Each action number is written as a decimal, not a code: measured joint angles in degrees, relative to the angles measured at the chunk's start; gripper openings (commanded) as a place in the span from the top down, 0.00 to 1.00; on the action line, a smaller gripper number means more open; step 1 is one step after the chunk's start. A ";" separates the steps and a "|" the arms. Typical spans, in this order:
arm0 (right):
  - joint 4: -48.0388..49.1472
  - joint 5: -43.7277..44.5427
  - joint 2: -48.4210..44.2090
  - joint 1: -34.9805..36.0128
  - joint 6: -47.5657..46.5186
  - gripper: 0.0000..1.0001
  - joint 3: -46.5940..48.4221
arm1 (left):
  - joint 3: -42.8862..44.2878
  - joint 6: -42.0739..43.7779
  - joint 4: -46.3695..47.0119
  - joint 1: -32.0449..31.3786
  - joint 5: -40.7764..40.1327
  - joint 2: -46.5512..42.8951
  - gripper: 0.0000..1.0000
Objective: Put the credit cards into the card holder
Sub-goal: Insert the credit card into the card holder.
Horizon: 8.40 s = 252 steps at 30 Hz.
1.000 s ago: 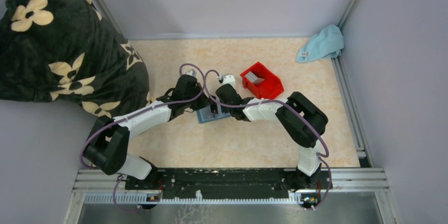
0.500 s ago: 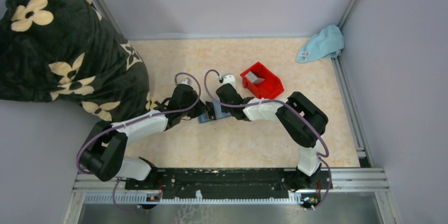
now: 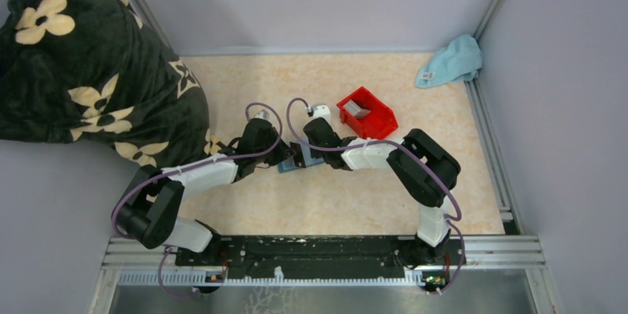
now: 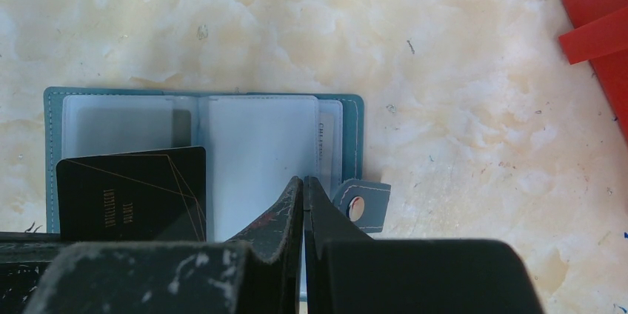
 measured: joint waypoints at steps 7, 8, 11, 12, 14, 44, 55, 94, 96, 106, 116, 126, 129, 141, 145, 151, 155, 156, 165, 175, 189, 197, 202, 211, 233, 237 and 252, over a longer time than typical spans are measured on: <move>0.00 0.00 0.00 0.00 0.00 1.00 0.00 | 0.00 -0.31 0.02 0.57 -0.02 0.00 1.00; 0.00 0.00 0.00 0.00 0.00 1.00 0.00 | 0.00 -0.33 0.00 0.68 -0.02 0.02 1.00; 0.00 0.00 0.00 0.00 0.00 1.00 0.00 | 0.00 -0.48 -0.07 0.90 -0.04 0.02 1.00; 0.00 0.00 0.00 0.00 -0.02 1.00 0.00 | 0.00 -0.52 -0.15 1.03 -0.04 0.00 1.00; 0.00 0.00 0.00 0.00 -0.02 1.00 0.00 | 0.00 -0.76 -0.35 1.25 -0.04 0.02 1.00; -0.02 -0.17 0.00 -0.11 -0.09 1.00 0.00 | -1.11 -2.60 6.05 5.01 6.62 4.20 1.00; -0.02 -0.17 0.00 -0.11 -0.11 1.00 -0.02 | -4.02 -3.30 10.54 5.64 7.58 4.50 1.00; 1.22 -0.46 -0.17 -0.33 -0.15 1.00 -0.81 | -16.17 -7.58 39.95 7.98 13.79 9.55 1.00; 1.22 -0.46 -0.17 -0.33 -0.15 1.00 -0.81 | -16.52 -7.58 40.85 7.98 14.01 9.57 1.00; 1.22 -0.52 -0.17 -0.35 -0.15 1.00 -0.81 | -17.38 -7.50 40.15 8.17 11.63 7.80 1.00; 1.22 -0.61 -0.17 -0.37 -0.48 1.00 -0.81 | -17.38 -8.87 39.34 8.22 10.32 7.82 1.00; 1.22 -0.63 -0.17 -0.37 -0.55 1.00 -0.79 | -17.40 -10.82 40.22 8.22 10.34 9.51 1.00; 1.22 -0.63 -0.17 -0.37 -0.55 1.00 -0.79 | -18.03 -11.89 41.81 8.22 10.29 10.12 1.00; 1.22 -0.63 -0.17 -0.37 -0.55 1.00 -0.81 | -19.96 -14.47 48.28 8.22 10.29 12.76 1.00; 1.22 -0.61 -0.17 -0.37 -0.55 1.00 -0.79 | -20.52 -14.62 49.99 8.22 10.36 13.20 1.00; 1.25 -0.63 -0.17 -0.37 -0.55 1.00 -0.79 | -20.52 -14.60 53.81 8.22 11.72 15.78 1.00; 1.25 -0.63 -0.17 -0.39 -0.55 1.00 -0.79 | -20.59 -14.67 56.24 8.22 12.39 17.20 1.00; 1.25 -0.63 -0.17 -0.39 -0.55 1.00 -0.79 | -20.61 -14.73 56.74 8.22 12.57 17.46 1.00; 1.25 -0.63 -0.17 -0.46 -0.55 1.00 -0.81 | -20.85 -15.06 60.28 8.22 14.40 19.43 1.00; 1.25 -0.72 -0.17 -0.63 -0.55 1.00 -0.81 | -20.83 -15.85 62.29 8.22 15.61 21.64 1.00; 1.22 -0.85 -0.17 -0.72 -0.55 1.00 -0.81 | -21.27 -20.06 63.39 6.95 10.23 21.77 1.00; 1.09 -0.68 -0.26 -0.87 -0.59 1.00 -0.85 | -19.47 -21.90 65.99 5.22 9.49 25.46 1.00; 1.18 -0.66 -0.46 -1.18 -0.61 1.00 -1.11 | -18.23 -21.88 66.34 4.85 10.25 26.40 1.00; 1.09 -0.66 -0.48 -1.20 -0.63 1.00 -1.11 | -15.56 -21.79 65.02 4.35 11.89 28.20 1.00; -6.82 1.86 -3.41 -1.62 -3.23 0.74 -1.40 | -10.01 -19.37 45.97 1.92 10.03 22.62 0.74; -7.63 2.67 -4.15 -1.75 -3.52 0.74 -2.05 | -7.52 -17.99 40.37 1.68 10.05 21.44 0.72; -8.72 4.17 -5.38 -2.75 -3.56 0.93 -3.41 | 1.44 -11.91 22.67 1.03 10.05 19.96 0.73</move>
